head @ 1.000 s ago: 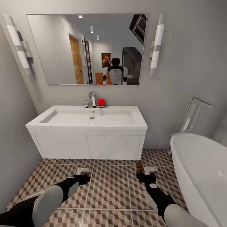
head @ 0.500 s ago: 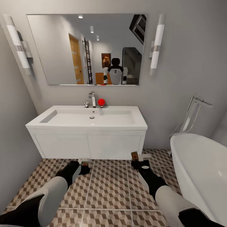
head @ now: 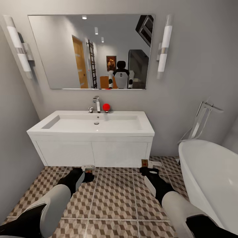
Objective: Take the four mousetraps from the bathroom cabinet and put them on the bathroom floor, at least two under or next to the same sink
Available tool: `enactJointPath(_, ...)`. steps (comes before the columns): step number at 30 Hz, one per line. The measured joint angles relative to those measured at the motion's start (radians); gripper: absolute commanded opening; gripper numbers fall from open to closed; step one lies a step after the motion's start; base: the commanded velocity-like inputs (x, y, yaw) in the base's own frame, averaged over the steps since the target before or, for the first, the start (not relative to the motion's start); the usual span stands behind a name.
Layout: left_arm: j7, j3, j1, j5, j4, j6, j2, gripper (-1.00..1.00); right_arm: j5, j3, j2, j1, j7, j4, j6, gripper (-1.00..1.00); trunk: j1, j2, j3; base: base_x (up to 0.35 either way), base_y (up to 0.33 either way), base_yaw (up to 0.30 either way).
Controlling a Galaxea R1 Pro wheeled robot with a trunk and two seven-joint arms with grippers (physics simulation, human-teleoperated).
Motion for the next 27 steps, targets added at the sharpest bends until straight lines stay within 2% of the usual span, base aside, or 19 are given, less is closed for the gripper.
enactJointPath(2, 0.000, 0.000, -0.001, 0.000, -0.002, 0.000, -0.001, -1.00, -0.005, -0.001, 0.000, 0.000, -0.031, 0.007, 0.006, -1.00, 0.000, 0.000, 0.000, 0.000, 0.000, 0.000)
enactJointPath(8, 0.005, 0.000, -0.012, 0.001, -0.008, 0.005, -0.003, -1.00, -0.005, -0.002, 0.001, -0.001, -0.054, 0.029, 0.052, -1.00, 0.000, 0.000, 0.000, 0.000, 0.000, 0.000)
enactJointPath(12, 0.006, 0.000, -0.062, 0.000, -0.012, 0.038, -0.012, -1.00, -0.002, -0.002, 0.001, -0.012, -0.057, 0.023, 0.108, -1.00, 0.000, 0.000, 0.000, 0.000, 0.000, 0.000)
enactJointPath(16, 0.003, 0.000, -0.111, -0.003, -0.012, 0.154, -0.018, -1.00, -0.007, -0.003, 0.001, -0.026, -0.058, 0.020, 0.136, -1.00, 0.000, 0.000, 0.000, 0.000, 0.000, 0.000)
enactJointPath(22, 0.000, -0.001, -0.126, -0.004, -0.011, 0.229, -0.015, -1.00, -0.004, -0.003, 0.001, -0.031, -0.058, 0.019, 0.146, -1.00, 0.000, 0.000, 0.000, 0.000, 0.000, 0.000)
enactJointPath(27, -0.003, -0.001, -0.128, -0.005, -0.002, 0.331, -0.013, -1.00, 0.001, 0.003, 0.001, -0.031, -0.054, 0.018, 0.175, -1.00, 0.000, 0.000, 0.000, 0.000, 0.000, 0.000)
